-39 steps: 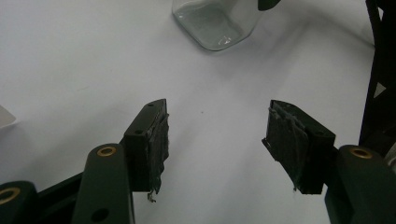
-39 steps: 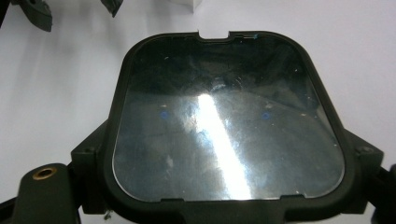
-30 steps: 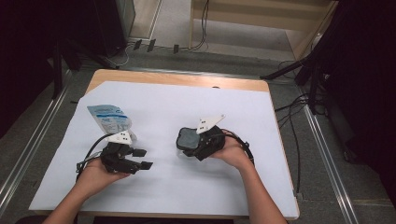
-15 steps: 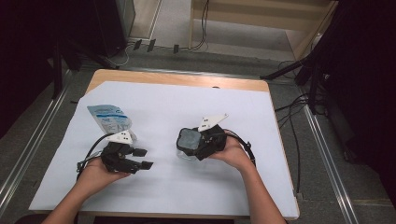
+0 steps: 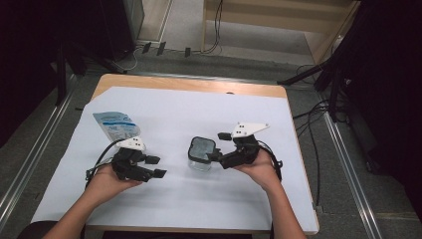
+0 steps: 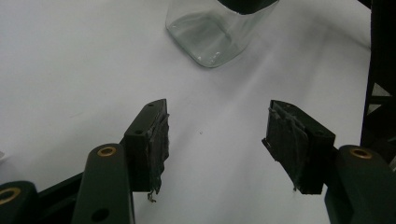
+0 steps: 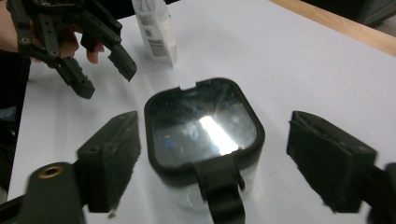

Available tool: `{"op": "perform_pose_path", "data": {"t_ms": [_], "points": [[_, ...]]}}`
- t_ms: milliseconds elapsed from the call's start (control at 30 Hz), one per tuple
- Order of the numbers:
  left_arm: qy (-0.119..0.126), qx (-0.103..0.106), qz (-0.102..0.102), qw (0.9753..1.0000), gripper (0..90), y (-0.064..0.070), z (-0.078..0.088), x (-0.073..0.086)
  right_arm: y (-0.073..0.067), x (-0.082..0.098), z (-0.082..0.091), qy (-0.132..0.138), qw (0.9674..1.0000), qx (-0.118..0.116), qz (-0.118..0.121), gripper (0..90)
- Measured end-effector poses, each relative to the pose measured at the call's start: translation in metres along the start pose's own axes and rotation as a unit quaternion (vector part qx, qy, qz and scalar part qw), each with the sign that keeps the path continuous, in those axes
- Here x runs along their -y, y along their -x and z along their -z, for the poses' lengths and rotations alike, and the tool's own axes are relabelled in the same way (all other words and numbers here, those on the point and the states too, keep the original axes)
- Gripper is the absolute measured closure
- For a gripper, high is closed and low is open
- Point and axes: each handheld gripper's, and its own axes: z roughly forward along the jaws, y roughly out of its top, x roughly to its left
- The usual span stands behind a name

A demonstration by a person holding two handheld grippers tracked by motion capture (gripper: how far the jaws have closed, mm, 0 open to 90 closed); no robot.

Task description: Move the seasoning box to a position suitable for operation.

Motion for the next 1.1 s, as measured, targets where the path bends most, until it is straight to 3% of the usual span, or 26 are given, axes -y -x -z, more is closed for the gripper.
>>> {"op": "perform_pose_path", "data": {"t_ms": [33,100,233,367,533,700,833,1100], "points": [[-0.001,0.002,-0.001,1.0000,40.4,0.000,0.000,-0.001,-0.003,0.004,0.007,-0.001,0.9999,0.014,-0.002,24.2],[-0.001,0.003,-0.008,1.0000,40.4,0.000,0.000,-0.004,-0.004,0.006,0.010,0.000,0.9998,0.017,-0.004,26.5],[0.005,0.002,-0.012,0.9999,40.6,0.000,0.000,-0.007,-0.009,0.015,0.022,0.002,0.9994,0.032,-0.017,42.8],[0.004,0.005,-0.016,0.9999,40.7,0.000,-0.002,-0.010,-0.015,0.027,0.029,0.001,0.9991,0.020,-0.036,54.0],[0.011,0.011,-0.018,0.9997,40.7,-0.001,-0.004,-0.012,-0.021,0.042,0.025,-0.027,0.9989,0.024,-0.030,73.6],[0.016,0.013,-0.018,0.9996,40.7,-0.003,-0.006,-0.013,-0.018,0.052,0.014,-0.052,0.9974,0.019,-0.046,89.3],[0.018,0.012,-0.016,0.9996,40.8,-0.004,-0.008,-0.014,-0.016,0.054,0.010,-0.053,0.9972,0.015,-0.049,90.0],[0.005,0.006,-0.030,0.9995,40.5,-0.002,-0.013,-0.018,-0.008,0.055,0.004,-0.055,0.9965,0.014,-0.061,90.0]]}}
